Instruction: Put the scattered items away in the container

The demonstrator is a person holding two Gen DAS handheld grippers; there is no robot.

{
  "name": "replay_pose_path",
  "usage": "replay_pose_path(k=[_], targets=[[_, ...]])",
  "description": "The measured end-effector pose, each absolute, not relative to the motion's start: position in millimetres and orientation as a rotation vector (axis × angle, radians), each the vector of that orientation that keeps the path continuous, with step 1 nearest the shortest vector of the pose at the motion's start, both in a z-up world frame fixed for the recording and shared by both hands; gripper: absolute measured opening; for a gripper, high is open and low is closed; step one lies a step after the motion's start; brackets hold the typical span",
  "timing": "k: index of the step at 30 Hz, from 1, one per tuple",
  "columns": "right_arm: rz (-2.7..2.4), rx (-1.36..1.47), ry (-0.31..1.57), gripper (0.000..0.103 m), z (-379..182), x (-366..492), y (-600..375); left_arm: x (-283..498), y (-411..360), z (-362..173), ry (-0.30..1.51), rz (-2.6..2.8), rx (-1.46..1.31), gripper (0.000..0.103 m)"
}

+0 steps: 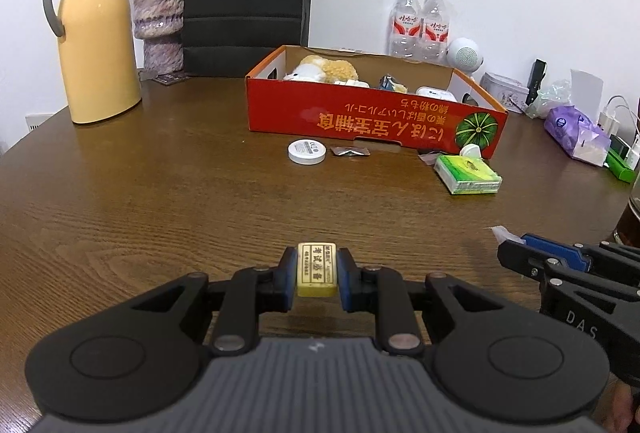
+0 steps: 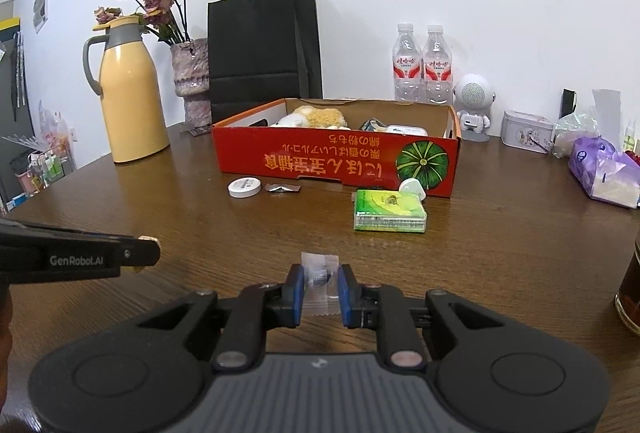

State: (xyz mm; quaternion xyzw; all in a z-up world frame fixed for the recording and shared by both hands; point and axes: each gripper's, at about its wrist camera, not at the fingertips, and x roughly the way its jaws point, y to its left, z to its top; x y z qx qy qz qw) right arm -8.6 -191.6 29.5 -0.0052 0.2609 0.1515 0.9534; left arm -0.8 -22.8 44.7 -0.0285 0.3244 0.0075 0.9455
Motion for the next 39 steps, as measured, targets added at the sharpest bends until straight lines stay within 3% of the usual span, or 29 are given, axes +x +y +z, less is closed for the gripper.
replay_pose_path(k=[31, 39], targets=[[0.297, 0.011, 0.529, 0.017, 28.6, -7.2, -195.9, -6.7, -3.7, 44.5, 0.633, -0.005, -0.095, 0.021], [0.302, 0.021, 0.534, 0.017, 49.9, 1.3, -198.3, 26.6, 15.8, 84.3, 0.556, -0.102, -0.13, 0.021]])
